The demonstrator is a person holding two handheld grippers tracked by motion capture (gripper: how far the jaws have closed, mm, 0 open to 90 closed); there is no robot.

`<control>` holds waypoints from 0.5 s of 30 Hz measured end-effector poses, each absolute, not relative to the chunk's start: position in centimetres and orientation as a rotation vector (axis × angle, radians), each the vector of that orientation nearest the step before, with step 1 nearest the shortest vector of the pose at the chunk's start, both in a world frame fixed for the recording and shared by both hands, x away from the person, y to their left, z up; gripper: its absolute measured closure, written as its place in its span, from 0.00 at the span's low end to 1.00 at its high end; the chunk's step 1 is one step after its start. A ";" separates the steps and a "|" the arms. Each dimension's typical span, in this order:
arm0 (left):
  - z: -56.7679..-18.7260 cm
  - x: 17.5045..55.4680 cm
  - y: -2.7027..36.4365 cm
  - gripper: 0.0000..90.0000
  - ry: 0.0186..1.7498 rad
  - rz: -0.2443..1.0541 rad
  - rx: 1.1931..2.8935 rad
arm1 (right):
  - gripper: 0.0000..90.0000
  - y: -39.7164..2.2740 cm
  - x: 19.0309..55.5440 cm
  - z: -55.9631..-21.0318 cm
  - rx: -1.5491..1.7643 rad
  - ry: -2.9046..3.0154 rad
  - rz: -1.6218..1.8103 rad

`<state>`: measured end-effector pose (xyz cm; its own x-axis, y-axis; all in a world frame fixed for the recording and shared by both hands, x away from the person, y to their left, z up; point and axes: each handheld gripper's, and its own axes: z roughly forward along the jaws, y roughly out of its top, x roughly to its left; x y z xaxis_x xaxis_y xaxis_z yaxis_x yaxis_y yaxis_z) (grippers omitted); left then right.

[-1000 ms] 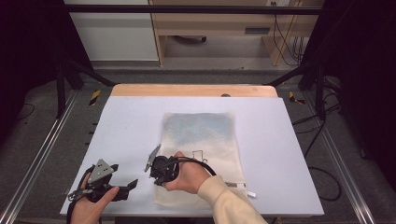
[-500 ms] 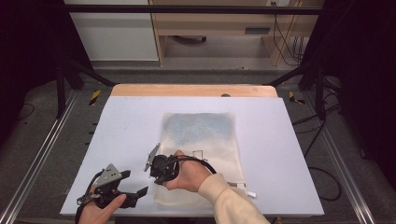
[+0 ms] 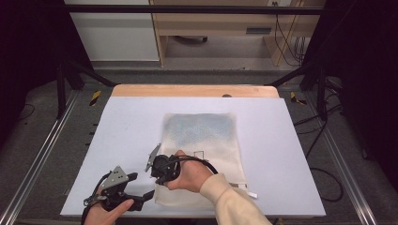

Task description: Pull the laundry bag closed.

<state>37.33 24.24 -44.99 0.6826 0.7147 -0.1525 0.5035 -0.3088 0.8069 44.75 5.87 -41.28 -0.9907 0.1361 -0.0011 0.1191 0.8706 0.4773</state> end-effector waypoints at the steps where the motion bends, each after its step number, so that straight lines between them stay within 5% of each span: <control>1: -45.0 37.3 24.2 0.08 0.942 0.292 1.981 | 0.91 5.9 44.7 -41.3 0.205 3.005 0.763; 15: -45.8 37.8 22.7 0.15 0.900 0.239 2.027 | 0.91 5.5 44.8 -40.9 0.197 2.995 0.789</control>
